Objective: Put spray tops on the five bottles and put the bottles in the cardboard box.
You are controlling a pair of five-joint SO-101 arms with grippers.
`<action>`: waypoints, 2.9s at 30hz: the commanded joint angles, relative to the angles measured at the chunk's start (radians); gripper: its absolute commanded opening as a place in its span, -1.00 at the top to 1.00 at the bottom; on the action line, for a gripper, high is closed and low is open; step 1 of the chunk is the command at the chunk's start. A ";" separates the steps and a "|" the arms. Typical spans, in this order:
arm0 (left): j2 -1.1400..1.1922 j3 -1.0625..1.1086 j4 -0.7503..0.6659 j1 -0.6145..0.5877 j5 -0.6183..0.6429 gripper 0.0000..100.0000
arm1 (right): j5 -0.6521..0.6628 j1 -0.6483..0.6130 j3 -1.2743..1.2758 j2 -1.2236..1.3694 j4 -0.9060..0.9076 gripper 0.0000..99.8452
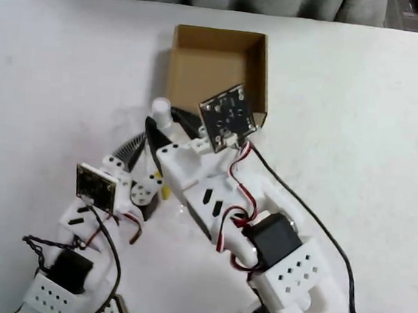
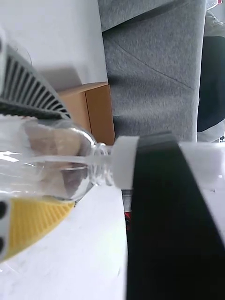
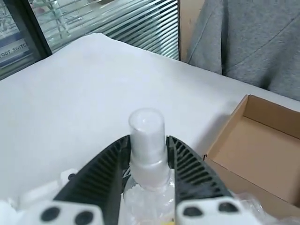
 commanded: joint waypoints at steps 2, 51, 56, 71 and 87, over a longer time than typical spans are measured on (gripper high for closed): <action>-0.021 -0.015 -0.035 0.007 -0.005 0.96 | 0.023 -0.015 -0.029 0.005 0.042 0.96; -0.021 0.003 -0.034 0.007 -0.055 0.96 | 0.023 0.053 -0.385 0.148 0.403 0.97; -0.021 0.003 -0.034 0.007 -0.055 0.96 | 0.023 0.090 -0.404 0.147 0.404 0.97; -0.021 -0.005 -0.041 -0.031 -0.051 0.96 | 0.241 0.503 -0.457 0.157 0.440 0.97; -0.021 -0.020 -0.034 -0.048 -0.049 0.96 | 0.267 0.585 -0.235 0.440 0.225 0.73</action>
